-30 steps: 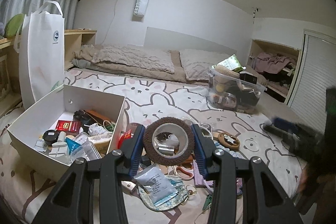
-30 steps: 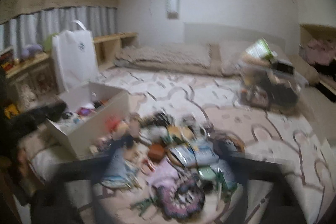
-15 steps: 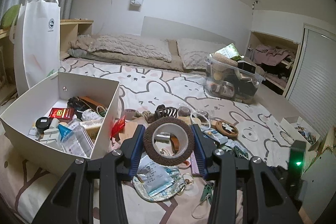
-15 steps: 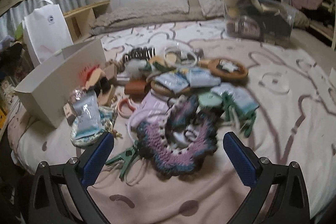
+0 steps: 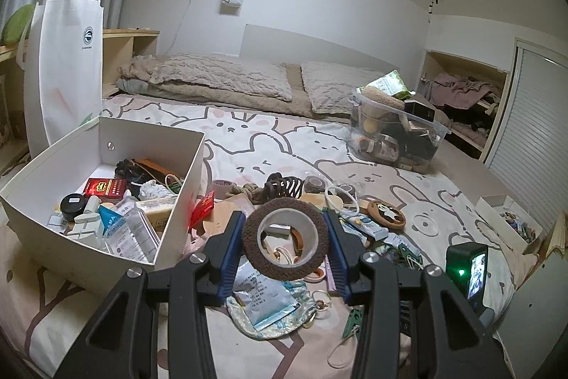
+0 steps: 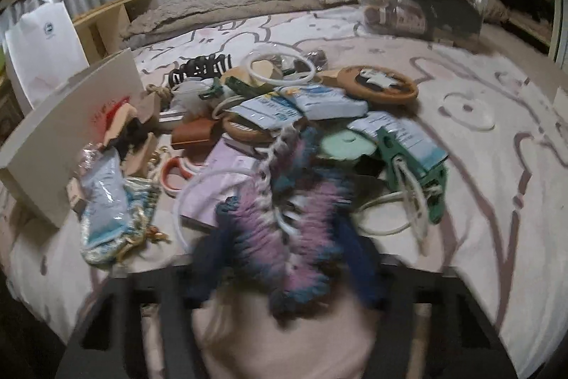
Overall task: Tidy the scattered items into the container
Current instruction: 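Grasp the pink-blue crocheted coaster with the right tool and lift it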
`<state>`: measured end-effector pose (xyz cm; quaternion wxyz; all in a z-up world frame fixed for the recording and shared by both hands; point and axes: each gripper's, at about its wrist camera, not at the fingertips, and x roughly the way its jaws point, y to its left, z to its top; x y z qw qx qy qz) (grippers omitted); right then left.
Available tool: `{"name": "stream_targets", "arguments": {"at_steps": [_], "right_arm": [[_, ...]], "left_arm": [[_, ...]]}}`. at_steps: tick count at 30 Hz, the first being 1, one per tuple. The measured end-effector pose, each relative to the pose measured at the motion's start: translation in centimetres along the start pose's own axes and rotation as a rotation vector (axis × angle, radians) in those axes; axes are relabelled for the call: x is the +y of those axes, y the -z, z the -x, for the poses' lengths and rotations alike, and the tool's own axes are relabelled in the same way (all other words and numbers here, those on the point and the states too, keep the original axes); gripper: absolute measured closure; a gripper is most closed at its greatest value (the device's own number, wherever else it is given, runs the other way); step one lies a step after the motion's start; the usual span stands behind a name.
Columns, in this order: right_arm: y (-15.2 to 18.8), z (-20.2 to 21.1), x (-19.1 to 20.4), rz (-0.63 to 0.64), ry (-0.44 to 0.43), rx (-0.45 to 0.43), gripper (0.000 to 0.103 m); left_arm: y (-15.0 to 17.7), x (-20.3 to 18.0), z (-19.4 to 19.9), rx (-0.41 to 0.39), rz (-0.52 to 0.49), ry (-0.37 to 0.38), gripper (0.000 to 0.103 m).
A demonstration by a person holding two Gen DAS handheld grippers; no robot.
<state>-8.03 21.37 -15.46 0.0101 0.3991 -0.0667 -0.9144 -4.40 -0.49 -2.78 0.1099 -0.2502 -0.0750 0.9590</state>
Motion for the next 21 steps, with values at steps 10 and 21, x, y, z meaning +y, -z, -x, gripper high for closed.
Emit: {"name": "stream_targets", "arguments": {"at_steps": [10, 21], "right_arm": [[-1.1, 2.7, -2.6, -0.019, -0.084, -0.070, 0.082], [-6.0, 9.6, -3.4, 0.010, -0.145, -0.277, 0.083]], "left_arm": [[-0.1, 0.2, -0.3, 0.001, -0.009, -0.009, 0.059], [-1.0, 0.3, 0.1, -0.025, -0.019, -0.026, 0.059]]}}
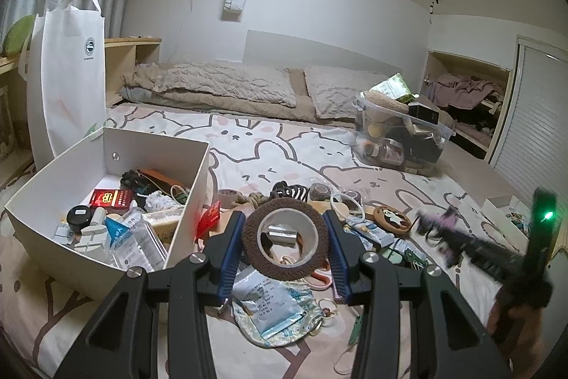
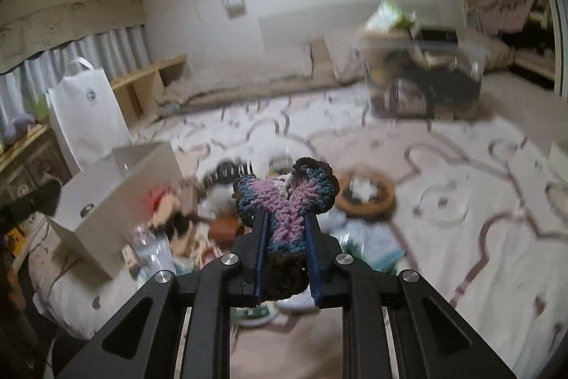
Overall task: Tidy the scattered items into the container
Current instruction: 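Grasp the pink-blue crocheted coaster with the right tool and lift it, then carry the tape roll and crocheted coaster over the white cardboard box with both tools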
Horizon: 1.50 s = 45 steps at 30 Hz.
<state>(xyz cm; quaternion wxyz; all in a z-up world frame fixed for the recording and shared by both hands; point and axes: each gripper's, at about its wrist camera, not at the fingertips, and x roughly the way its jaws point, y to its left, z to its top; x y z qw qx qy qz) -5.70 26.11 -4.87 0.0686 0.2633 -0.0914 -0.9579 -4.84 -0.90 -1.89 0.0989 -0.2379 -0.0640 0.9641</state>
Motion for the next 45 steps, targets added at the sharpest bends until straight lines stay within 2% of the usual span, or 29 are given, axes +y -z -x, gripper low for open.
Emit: {"name": "stream_targets", "arguments": {"at_steps": [8, 14, 18, 25, 34, 37, 45], "right_arm": [[-4.3, 3.1, 2.2, 0.087, -0.024, -0.126, 0.083], [-6.5, 4.2, 4.3, 0.174, -0.047, -0.179, 0.083], [-7.7, 4.6, 5.0, 0.192, -0.074, -0.203, 0.083], [-9.9, 6.0, 5.8, 0.213, -0.066, -0.281, 0.084], [-12.6, 7.2, 6.5, 0.210, -0.112, -0.328, 0.084], [-13.5, 6.9, 6.8, 0.194, -0.152, -0.323, 0.084], [-15.7, 5.6, 8.4, 0.210, -0.193, -0.336, 0.084]], "left_arm": [[-1.5, 0.6, 1.0, -0.042, -0.006, -0.030, 0.059], [-3.1, 0.7, 2.0, -0.088, -0.035, -0.044, 0.059], [-4.0, 0.7, 2.5, -0.111, -0.044, -0.050, 0.059], [-4.9, 0.6, 2.5, -0.127, -0.040, -0.051, 0.059], [-6.4, 0.6, 2.5, -0.160, -0.024, -0.042, 0.059], [-6.8, 0.7, 2.2, -0.171, -0.011, -0.031, 0.059], [-8.1, 1.2, 1.1, -0.188, 0.006, -0.031, 0.059]]}}
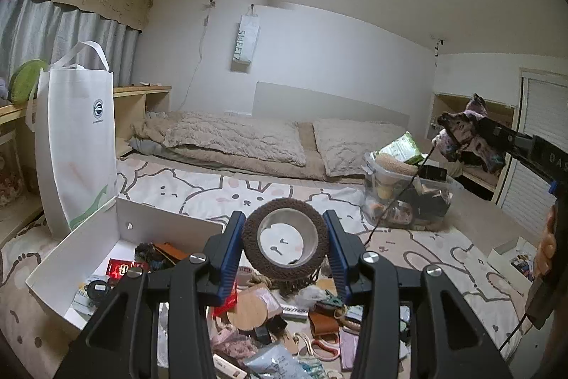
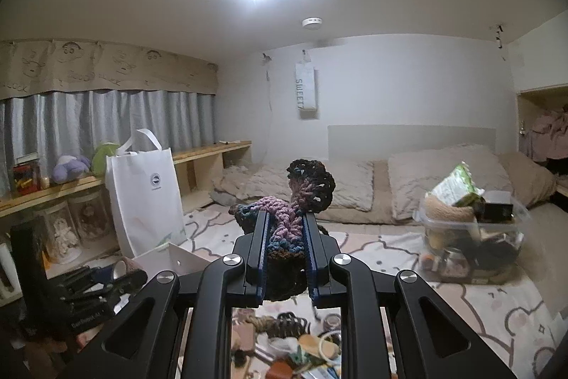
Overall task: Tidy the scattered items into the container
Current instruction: 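Carry the tape roll and crocheted coaster over the white cardboard box with both tools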
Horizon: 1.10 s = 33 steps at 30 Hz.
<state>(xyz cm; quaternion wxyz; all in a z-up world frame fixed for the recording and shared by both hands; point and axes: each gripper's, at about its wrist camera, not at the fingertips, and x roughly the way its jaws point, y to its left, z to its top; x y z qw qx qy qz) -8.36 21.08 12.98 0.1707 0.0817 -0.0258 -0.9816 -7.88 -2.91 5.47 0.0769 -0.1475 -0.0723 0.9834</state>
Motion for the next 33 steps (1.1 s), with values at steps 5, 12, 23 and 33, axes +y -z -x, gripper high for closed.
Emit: {"name": "stream_targets", "arguments": {"at_steps": [5, 12, 23, 33], "right_arm": [[-1.3, -1.5, 0.6, -0.004, -0.041, -0.013, 0.084], [-3.7, -3.5, 3.4, 0.020, -0.137, -0.017, 0.084], [-4.8, -8.4, 9.0, 0.024, -0.260, 0.008, 0.084], [-4.8, -11.9, 14.3, 0.050, -0.355, 0.036, 0.084]], "left_arm": [[-0.8, 1.0, -0.8, -0.034, 0.031, -0.020, 0.059], [-1.2, 3.0, -1.5, -0.075, 0.046, -0.066, 0.059], [-1.7, 8.6, -1.8, -0.102, 0.132, -0.139, 0.059], [-0.3, 14.7, -0.3, -0.115, 0.214, -0.242, 0.059]]}}
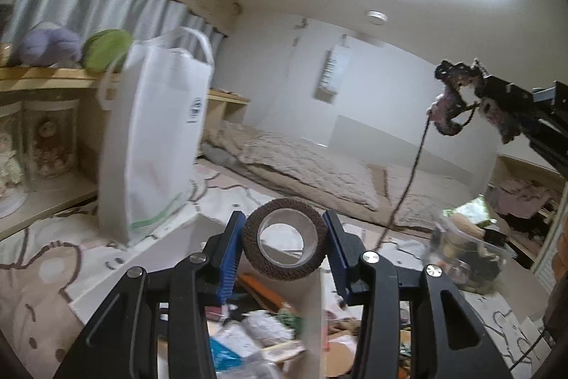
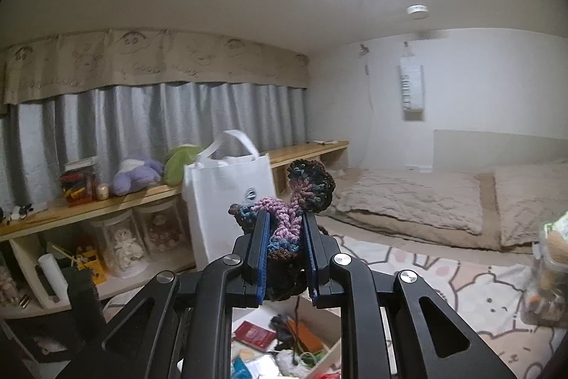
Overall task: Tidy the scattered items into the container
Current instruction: 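Carry the tape roll and crocheted coaster over the white cardboard box with both tools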
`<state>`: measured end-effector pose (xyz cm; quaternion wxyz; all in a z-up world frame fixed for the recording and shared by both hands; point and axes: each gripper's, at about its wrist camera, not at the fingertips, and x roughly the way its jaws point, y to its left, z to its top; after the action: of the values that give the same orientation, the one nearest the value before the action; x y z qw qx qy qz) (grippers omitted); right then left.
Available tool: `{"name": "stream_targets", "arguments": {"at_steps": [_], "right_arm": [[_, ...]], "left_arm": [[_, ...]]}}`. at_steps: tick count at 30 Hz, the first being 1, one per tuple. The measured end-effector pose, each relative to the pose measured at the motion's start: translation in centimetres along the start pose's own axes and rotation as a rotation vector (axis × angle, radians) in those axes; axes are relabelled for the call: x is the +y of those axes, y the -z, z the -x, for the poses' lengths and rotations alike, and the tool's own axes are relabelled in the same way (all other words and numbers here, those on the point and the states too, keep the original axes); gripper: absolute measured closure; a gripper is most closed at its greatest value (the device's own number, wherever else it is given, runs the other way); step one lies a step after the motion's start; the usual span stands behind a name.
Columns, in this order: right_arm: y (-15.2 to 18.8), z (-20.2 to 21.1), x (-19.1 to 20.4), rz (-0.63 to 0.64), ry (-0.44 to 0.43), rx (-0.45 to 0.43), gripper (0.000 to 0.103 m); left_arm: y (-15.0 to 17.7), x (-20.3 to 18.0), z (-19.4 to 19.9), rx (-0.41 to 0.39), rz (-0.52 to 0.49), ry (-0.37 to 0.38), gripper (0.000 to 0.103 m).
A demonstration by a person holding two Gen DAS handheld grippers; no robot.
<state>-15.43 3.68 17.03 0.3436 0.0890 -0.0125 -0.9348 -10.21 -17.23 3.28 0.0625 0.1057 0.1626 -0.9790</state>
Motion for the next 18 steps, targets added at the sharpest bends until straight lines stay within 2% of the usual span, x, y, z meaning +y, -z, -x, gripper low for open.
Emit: {"name": "stream_targets", "arguments": {"at_steps": [11, 18], "right_arm": [[1.4, -4.5, 3.3, 0.027, -0.061, 0.052, 0.084], [2.1, -7.7, 4.8, 0.047, -0.074, 0.083, 0.084]], "left_arm": [[2.1, 6.1, -1.3, 0.071, 0.096, -0.141, 0.059], [3.9, 8.6, -2.6, 0.131, 0.150, -0.168, 0.059]]}}
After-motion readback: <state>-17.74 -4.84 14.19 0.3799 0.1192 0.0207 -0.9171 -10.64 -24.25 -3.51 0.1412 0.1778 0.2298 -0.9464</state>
